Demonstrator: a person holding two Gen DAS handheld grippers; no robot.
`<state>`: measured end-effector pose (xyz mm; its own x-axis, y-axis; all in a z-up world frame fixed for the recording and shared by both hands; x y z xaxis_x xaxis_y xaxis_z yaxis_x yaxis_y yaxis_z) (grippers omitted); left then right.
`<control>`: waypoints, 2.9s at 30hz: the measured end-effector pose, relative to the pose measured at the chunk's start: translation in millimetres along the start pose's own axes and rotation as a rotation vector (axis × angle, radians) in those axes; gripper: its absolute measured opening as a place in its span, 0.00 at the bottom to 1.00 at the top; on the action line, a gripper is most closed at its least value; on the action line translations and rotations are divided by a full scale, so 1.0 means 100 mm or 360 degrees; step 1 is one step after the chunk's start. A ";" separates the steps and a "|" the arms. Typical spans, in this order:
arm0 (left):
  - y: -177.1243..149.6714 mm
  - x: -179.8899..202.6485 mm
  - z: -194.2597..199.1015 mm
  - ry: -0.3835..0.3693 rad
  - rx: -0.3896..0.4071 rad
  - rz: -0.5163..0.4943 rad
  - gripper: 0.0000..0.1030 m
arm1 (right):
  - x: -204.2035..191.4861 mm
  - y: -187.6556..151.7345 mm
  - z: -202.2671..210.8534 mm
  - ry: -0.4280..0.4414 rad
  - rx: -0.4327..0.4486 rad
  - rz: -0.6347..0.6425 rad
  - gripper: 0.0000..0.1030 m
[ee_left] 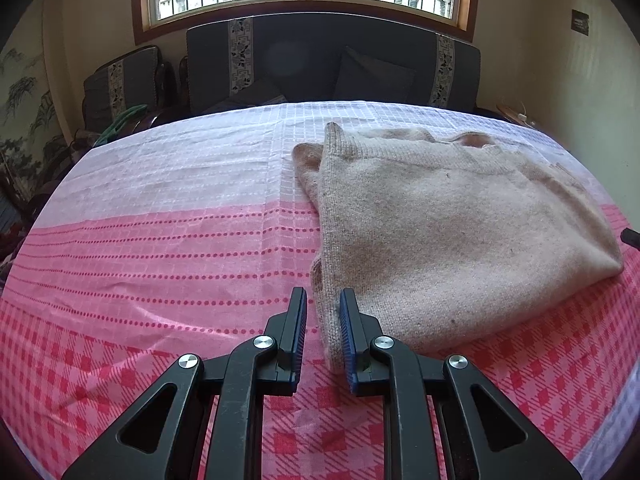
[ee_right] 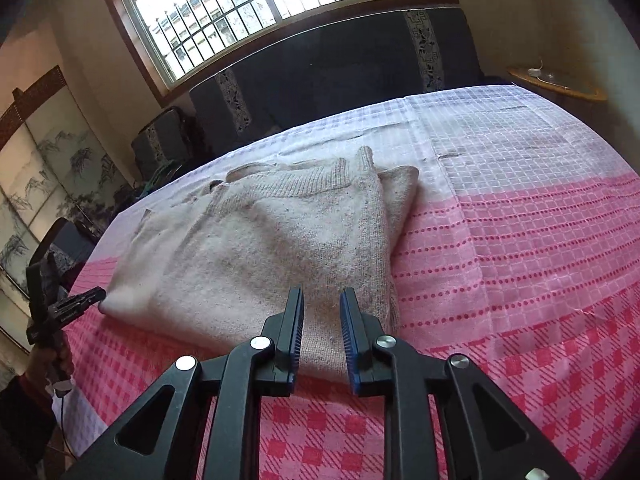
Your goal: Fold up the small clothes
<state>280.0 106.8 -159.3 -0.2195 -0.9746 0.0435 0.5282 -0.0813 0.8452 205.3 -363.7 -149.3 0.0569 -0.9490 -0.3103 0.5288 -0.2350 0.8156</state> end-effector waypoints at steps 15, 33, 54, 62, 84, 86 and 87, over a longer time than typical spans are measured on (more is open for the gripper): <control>0.39 0.01 -0.48 -0.0489 -0.0225 0.0346 0.49 | -0.24 -0.36 -0.25 0.0010 -0.0101 0.0225 0.61; 0.55 0.44 -1.17 -0.1183 -0.0565 0.0848 0.49 | -0.13 -0.26 -0.18 0.0130 -0.0027 -0.0033 0.67; 0.91 0.75 -0.81 -0.0437 -0.0346 0.0881 0.20 | 0.46 -0.04 0.04 0.0017 0.0259 -0.0533 0.86; 1.13 1.20 -0.64 -0.0383 -0.0310 0.0874 0.19 | 0.49 -0.01 0.07 -0.0009 0.0298 -0.0527 0.89; 1.20 2.46 -0.70 -0.0406 -0.0354 0.0885 0.19 | 0.52 -0.03 0.12 0.0116 0.0306 -0.0610 0.95; 1.20 2.53 -0.71 -0.0403 -0.0356 0.0889 0.19 | 0.57 -0.04 0.13 0.0136 0.0307 -0.0672 0.95; 1.20 2.56 -0.73 -0.0406 -0.0358 0.0889 0.19 | 0.61 -0.05 0.12 0.0142 0.0305 -0.0713 0.95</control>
<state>346.5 -167.5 -85.8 -0.0357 -0.8050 0.5922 0.7718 0.3542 0.5280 195.9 -423.2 -166.0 -0.0641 -0.7259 -0.6848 0.3531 -0.6583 0.6648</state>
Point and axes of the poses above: each gripper's, at about its wrist camera, not at the fingertips, and z roughly against the way its jaws point, x to its right, y to its top, the point moved 9 cm from there along -z, roughly the way its jaws point, and after that the axes turned 15 degrees about x, right-handed, at the moved point
